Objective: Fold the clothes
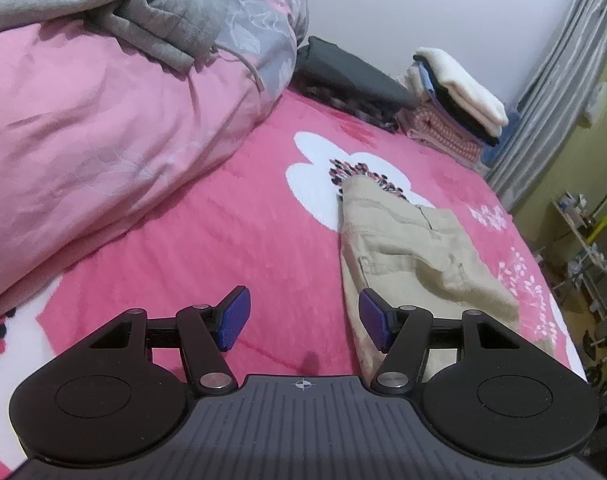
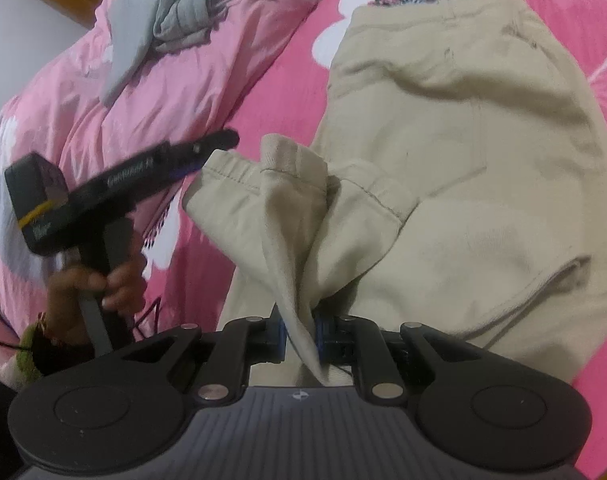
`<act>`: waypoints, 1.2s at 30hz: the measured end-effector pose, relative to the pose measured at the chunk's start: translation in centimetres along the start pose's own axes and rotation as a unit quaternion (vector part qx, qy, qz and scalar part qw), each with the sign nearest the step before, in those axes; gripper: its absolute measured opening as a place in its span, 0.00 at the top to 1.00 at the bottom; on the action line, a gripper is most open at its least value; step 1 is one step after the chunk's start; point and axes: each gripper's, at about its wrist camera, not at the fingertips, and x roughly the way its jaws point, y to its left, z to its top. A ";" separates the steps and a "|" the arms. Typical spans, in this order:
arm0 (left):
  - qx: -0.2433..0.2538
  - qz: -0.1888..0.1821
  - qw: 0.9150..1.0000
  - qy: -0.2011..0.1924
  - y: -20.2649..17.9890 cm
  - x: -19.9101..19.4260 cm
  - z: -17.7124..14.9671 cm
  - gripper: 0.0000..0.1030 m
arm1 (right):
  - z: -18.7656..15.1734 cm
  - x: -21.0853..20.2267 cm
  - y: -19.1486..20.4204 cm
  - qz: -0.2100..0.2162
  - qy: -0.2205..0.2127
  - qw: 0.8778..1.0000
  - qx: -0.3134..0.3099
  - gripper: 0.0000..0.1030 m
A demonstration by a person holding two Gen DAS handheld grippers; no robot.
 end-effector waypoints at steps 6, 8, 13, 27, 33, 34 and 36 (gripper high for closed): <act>0.008 -0.007 1.000 -0.005 -0.5 -0.6 -0.1 0.41 | -1.5 0.3 1.1 0.009 0.036 0.999 -0.003 0.86; 0.011 -0.011 1.000 -0.003 -0.7 -0.6 -0.1 0.41 | -2.0 0.5 1.4 0.012 0.051 0.999 -0.004 0.86; 0.018 -0.020 1.000 -0.003 -1.4 -0.7 -0.2 0.40 | -3.2 1.3 2.3 0.025 0.092 0.995 0.002 0.86; 0.104 -0.092 0.989 0.060 -5.3 -0.2 -3.0 0.35 | -6.9 3.1 6.0 0.044 0.200 0.978 -0.033 0.85; 0.152 -0.108 0.976 0.110 -6.9 0.4 -6.1 0.34 | -8.2 1.8 9.7 -0.003 0.199 0.970 -0.139 0.57; 0.159 -0.106 0.975 0.113 -7.1 0.3 -6.6 0.34 | -8.2 1.2 10.2 -0.003 0.192 0.970 -0.152 0.53; 0.163 -0.104 0.975 0.112 -6.9 0.1 -6.9 0.33 | -8.0 -0.3 10.8 -0.004 0.177 0.970 -0.167 0.51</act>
